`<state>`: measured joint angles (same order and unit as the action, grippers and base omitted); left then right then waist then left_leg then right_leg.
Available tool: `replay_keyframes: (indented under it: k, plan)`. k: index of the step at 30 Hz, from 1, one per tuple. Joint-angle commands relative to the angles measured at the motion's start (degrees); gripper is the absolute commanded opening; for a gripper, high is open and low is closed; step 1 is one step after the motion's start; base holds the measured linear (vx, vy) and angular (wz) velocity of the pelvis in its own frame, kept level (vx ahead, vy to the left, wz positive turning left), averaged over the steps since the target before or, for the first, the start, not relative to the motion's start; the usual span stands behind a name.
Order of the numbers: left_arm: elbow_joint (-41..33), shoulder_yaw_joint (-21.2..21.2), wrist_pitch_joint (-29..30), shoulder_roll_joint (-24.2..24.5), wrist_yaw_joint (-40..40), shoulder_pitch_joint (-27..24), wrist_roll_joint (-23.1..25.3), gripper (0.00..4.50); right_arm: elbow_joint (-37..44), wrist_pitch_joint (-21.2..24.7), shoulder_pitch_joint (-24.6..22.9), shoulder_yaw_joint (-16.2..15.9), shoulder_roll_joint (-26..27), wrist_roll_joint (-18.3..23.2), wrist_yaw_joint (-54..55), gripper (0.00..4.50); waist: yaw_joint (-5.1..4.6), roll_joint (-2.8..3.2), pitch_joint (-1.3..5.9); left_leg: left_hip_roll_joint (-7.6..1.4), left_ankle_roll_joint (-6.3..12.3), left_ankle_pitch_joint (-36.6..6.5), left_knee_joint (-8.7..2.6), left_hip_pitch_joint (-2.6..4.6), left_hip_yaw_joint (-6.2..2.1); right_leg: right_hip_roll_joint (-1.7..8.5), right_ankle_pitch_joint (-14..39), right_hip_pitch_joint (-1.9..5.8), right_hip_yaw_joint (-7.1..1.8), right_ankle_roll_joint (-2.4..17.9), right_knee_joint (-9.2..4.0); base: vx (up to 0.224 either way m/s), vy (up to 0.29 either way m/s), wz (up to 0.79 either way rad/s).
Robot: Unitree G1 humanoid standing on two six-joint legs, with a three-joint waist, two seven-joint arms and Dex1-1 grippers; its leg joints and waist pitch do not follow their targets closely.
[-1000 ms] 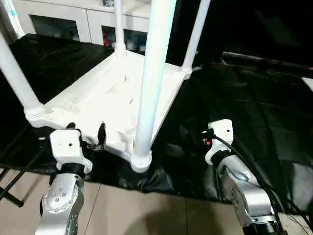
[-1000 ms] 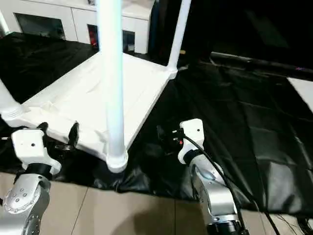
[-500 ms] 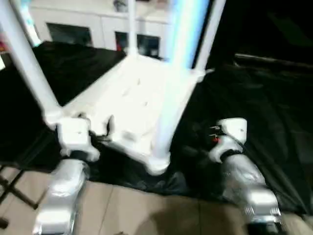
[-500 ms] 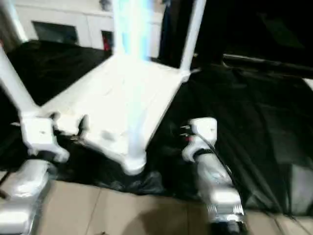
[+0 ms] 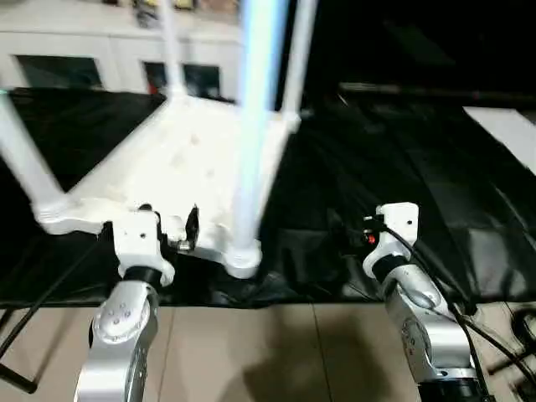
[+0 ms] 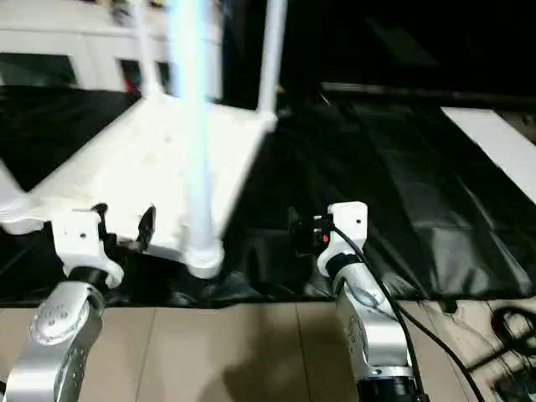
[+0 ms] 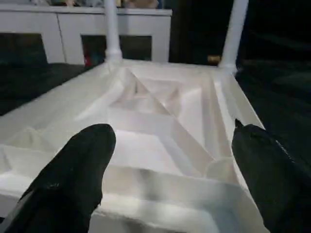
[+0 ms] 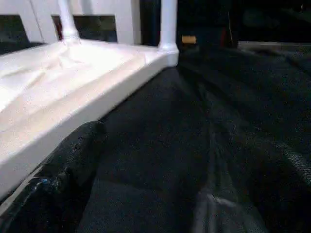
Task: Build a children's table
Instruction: Rotate table base
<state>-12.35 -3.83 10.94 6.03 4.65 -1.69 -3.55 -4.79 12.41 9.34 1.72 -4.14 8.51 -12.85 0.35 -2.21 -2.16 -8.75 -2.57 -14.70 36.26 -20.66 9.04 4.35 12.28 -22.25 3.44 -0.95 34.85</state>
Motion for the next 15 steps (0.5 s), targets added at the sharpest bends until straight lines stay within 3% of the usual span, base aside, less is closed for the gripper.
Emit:
replay_keyframes:
  k: [1, 2, 3, 4, 6, 7, 10, 11, 12, 13, 14, 15]
  plan:
    - [-1.4, 0.3, -0.4, 0.1, -0.5, -0.5, 0.7, 4.38, -0.4, 0.9, 1.8, -0.7, -0.7, 0.7, -1.8, 4.5, 0.68, 0.1, 2.22, -3.87, 0.16, -11.5, -5.9, -0.58, -1.92, 4.22, 22.5, 1.57, -2.94, 4.8, -5.5, -0.01, -0.058, -0.02]
    - [-1.6, 0.1, -0.4, 0.0, -0.7, -0.7, 0.7, 4.38, -0.4, 1.1, 1.9, -1.2, -1.1, 0.7, -2.8, 4.5, 0.86, 0.2, 2.11, -3.95, 0.63, -13.9, -5.93, -0.19, -1.69, 4.1, 21.3, 1.4, -2.78, 6.3, -5.27, 0.012, -0.055, 0.05]
    - [-1.7, 0.0, -0.4, -0.1, -0.8, -0.9, 0.7, 4.38, -0.3, 1.0, 1.9, -1.6, -1.2, 0.8, -3.5, 4.5, 0.83, 0.25, 1.83, -3.81, -0.05, -19.1, -5.95, 0.52, -1.62, 3.99, 27.1, 1.14, -2.55, 5.8, -5.52, 0.0, 0.0, 0.0]
    - [-1.8, -0.1, -0.4, -0.1, -0.8, -0.9, 0.7, 4.38, -0.3, 1.0, 1.9, -1.7, -1.3, 0.9, -3.7, 4.5, 0.87, 0.29, 1.93, -3.81, -0.48, -20.8, -5.96, 0.92, -1.71, 4.12, 29.2, 1.22, -2.44, 5.6, -5.68, 0.0, 0.0, 0.0]
    - [-2.0, -0.4, -0.3, -0.1, -0.8, -0.9, 0.6, 4.38, -0.2, 1.0, 2.0, -2.3, -1.3, 1.4, -4.8, 4.5, 0.96, 0.21, 2.06, -3.82, -0.47, -23.6, -6.41, 1.51, -1.82, 3.83, 31.1, 1.68, -2.01, 5.1, -5.89, 0.053, -0.027, 0.02]
    - [-2.1, -0.5, -0.2, 0.0, -0.8, -0.8, 0.6, 4.38, -0.1, 1.0, 1.9, -3.1, -1.4, 1.2, -5.7, 4.5, 1.0, 0.57, 1.96, -3.77, 0.67, -26.4, -6.78, 2.55, -1.55, 3.21, 31.2, 2.06, -1.51, 6.6, -6.23, 0.052, -0.023, 0.02]
    - [-2.3, -0.6, -0.2, 0.0, -0.8, -0.8, 0.4, 4.38, 0.3, 0.4, 1.4, -4.9, -1.9, 0.1, -7.0, 4.5, 1.33, 0.55, 1.69, -3.38, 2.45, -26.5, -6.96, 3.15, -0.98, 3.07, 31.5, 3.07, -1.37, 8.9, -6.73, 0.078, -0.009, 0.0]
    - [-2.3, -0.6, -0.2, 0.1, -0.9, -0.8, 0.4, 4.38, 0.6, 0.4, 1.0, -5.6, -1.9, -0.1, -7.4, 4.5, 3.03, 1.12, 2.29, -2.1, 7.55, -18.0, -6.98, -0.51, -1.73, 5.65, 31.1, 7.37, -0.16, 8.3, -7.52, 0.082, -0.003, 0.08]
    - [-2.3, -0.6, -0.2, 0.1, -0.9, -0.9, 0.4, 4.38, 0.6, 0.5, 0.9, -5.7, -1.9, -0.2, -7.4, 4.5, 3.03, 1.12, 2.29, -2.1, 7.55, -18.0, -6.98, -0.51, -1.73, 5.65, 31.1, 7.37, -0.16, 8.3, -7.52, 0.094, 0.007, 0.3]
    - [-2.3, -0.5, -0.3, 0.1, -0.8, -0.9, 0.3, 4.38, 0.6, 0.5, 0.8, -5.8, -1.9, -0.3, -7.3, 4.5, 2.88, 1.11, 2.52, -1.45, 12.7, -9.3, -5.79, -2.49, -2.55, 6.15, 27.9, 9.58, 1.81, 8.5, -8.36, 0.094, 0.007, 0.3]
    - [-2.3, -0.5, -0.3, 0.2, -0.7, -0.8, 0.3, 4.38, 0.6, 0.5, 0.8, -5.8, -1.8, -0.4, -7.1, 4.5, 3.19, 1.8, 2.71, -1.46, 13.48, -7.5, -5.67, -1.97, -2.59, 6.21, 26.3, 9.75, 2.53, 8.6, -8.57, 0.114, 0.021, 0.54]
    - [-2.3, -0.3, -0.3, 0.3, -0.2, -0.8, 0.1, 4.38, 0.5, 0.6, 0.7, -5.3, -1.4, -0.3, -6.3, 4.5, 2.78, 2.21, 2.79, -1.26, 15.67, -3.6, -5.57, -1.5, -3.4, 4.93, 21.8, 10.18, 4.22, 9.3, -8.33, 0.175, 0.022, 0.63]
